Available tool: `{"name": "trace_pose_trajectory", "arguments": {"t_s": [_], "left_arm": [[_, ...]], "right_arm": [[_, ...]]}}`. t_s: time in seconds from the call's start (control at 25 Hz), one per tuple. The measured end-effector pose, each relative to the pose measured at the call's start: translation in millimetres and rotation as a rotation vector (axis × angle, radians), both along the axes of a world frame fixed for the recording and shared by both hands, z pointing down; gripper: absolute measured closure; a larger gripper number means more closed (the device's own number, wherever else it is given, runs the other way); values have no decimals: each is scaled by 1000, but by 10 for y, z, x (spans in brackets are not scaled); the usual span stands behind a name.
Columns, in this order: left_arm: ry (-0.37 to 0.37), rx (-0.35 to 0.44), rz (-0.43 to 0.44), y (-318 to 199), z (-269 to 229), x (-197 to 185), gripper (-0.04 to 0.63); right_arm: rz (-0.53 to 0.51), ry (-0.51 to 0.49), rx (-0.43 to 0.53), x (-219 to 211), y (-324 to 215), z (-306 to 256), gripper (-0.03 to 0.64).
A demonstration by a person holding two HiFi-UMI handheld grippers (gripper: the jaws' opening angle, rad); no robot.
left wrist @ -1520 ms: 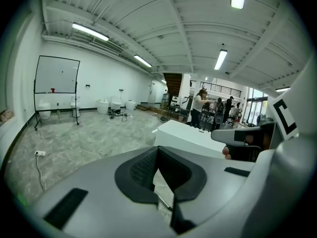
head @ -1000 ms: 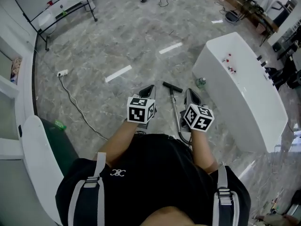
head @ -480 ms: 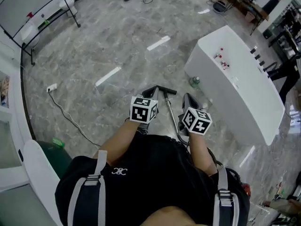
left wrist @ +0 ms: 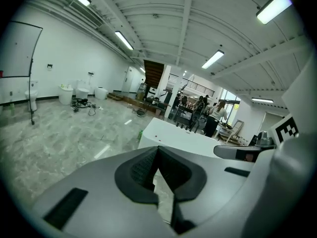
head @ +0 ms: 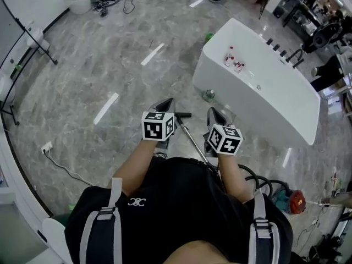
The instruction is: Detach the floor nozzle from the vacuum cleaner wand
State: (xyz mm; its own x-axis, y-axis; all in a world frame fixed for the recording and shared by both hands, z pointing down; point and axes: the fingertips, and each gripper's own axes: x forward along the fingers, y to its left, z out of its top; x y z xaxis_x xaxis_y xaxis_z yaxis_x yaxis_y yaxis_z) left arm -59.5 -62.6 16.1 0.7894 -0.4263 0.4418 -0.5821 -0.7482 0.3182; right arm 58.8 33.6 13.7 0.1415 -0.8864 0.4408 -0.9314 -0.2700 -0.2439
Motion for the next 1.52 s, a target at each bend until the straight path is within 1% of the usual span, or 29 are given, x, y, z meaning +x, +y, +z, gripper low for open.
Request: {"name": "trace_pose_trajectory", "arguments": {"t_s": [0.12, 0.2, 0.28, 0.36, 0.48, 0.56, 0.64, 0.72, 0.8, 0.88, 1.0, 1.16, 1.24, 1.32, 1.52], "left_arm": [[-6, 1, 72, -238, 68, 209, 597], [-19, -5, 116, -371, 94, 308, 597], [-38, -10, 172, -466, 144, 400, 597], [-58, -12, 221, -510, 227, 456, 597], [-90, 13, 252, -497, 305, 529, 597], [-104, 10, 278, -401, 341, 608, 597], [-118, 1, 308, -309, 412, 718, 597], [-132, -11, 325, -305, 490, 863, 597], [-142, -31, 322, -387, 576, 948, 597], [-163, -60, 300, -508, 708, 916, 597], [-211, -118, 240, -696, 963, 797, 597], [-302, -145, 176, -1016, 1306, 740, 598], [-331, -170, 165, -1149, 1456, 786, 597], [-354, -189, 159, -1227, 1617, 855, 597], [-430, -236, 186, -1166, 2292, 1028, 597]], "right_arm": [[62, -7, 2, 140, -167, 35, 614], [111, -70, 0, 195, -242, 85, 614], [181, -123, -2, 257, -257, 166, 614], [244, -131, -11, 279, -192, 266, 614], [298, -144, -32, 294, -17, 385, 614], [320, -137, -67, 338, 140, 463, 614], [332, -106, -126, 447, 276, 608, 614], [321, -53, -197, 625, 327, 793, 614], [296, -25, -250, 763, 300, 985, 614], [273, -43, -291, 799, 241, 1191, 614], [226, -67, -340, 775, 116, 1445, 614], [139, -7, -397, 886, -153, 1743, 614], [121, -11, -427, 1034, -278, 1975, 614], [90, -45, -458, 1158, -390, 2276, 614], [-68, -53, -534, 1311, -615, 3186, 614]]}}
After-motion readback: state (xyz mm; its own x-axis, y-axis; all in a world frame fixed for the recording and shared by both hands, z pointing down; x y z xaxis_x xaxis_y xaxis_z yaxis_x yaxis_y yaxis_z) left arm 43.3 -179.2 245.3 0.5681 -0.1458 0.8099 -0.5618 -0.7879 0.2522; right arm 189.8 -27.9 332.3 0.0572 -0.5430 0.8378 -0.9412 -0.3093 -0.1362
